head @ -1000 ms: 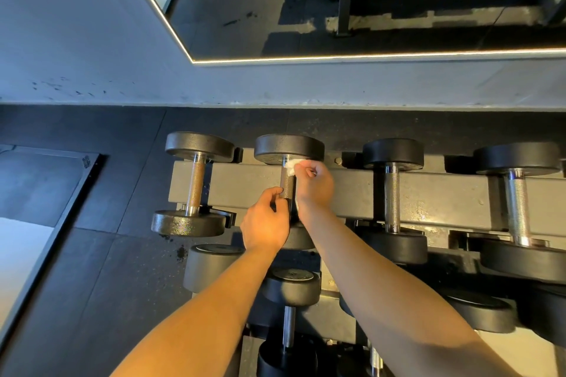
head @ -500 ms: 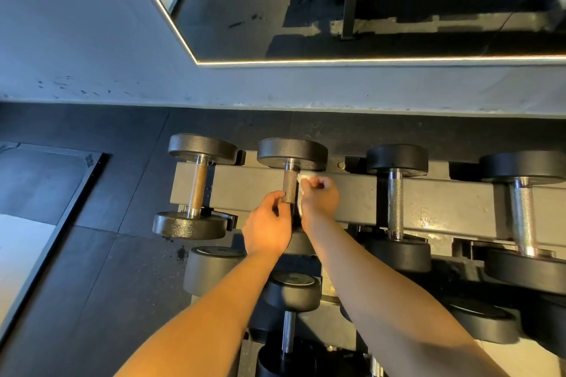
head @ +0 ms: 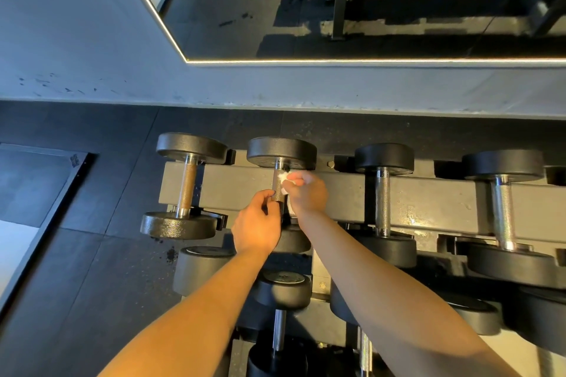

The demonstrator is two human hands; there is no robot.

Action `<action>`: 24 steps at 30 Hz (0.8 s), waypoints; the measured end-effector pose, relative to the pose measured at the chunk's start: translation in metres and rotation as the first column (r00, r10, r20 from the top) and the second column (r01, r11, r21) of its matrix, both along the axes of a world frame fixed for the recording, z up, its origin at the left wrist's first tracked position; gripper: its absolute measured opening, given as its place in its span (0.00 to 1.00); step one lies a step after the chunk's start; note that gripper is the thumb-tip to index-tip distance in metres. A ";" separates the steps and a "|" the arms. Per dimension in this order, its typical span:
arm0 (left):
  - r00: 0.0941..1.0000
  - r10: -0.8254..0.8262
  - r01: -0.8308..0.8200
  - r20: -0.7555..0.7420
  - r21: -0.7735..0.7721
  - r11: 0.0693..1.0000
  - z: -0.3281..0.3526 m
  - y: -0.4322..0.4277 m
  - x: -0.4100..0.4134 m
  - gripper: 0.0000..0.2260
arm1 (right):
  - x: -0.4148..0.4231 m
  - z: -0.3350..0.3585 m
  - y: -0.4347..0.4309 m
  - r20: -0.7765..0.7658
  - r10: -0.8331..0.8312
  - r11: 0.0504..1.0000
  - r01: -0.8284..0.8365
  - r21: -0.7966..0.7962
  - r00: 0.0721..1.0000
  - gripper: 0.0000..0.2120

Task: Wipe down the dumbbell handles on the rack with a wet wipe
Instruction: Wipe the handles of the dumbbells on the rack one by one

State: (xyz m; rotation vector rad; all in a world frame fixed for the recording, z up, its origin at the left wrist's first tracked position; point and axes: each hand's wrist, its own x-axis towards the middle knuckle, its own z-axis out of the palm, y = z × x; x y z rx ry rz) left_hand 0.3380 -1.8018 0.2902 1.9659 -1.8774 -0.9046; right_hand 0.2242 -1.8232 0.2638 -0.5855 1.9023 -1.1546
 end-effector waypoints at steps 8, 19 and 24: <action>1.000 0.019 -0.020 -0.011 -0.032 0.999 -0.002 -0.001 0.001 0.12 | 0.008 -0.008 0.015 -0.198 0.189 0.981 -0.194 -0.001 0.962 0.05; 0.954 0.004 0.043 -0.300 0.150 0.988 -0.021 0.010 0.048 0.14 | 0.007 0.000 0.039 -0.160 0.306 0.949 -0.288 0.129 0.938 0.09; 0.953 0.005 0.040 -0.303 0.141 0.989 -0.021 0.014 0.044 0.16 | 0.001 0.003 0.044 -0.027 0.415 0.873 -0.390 0.293 0.909 0.12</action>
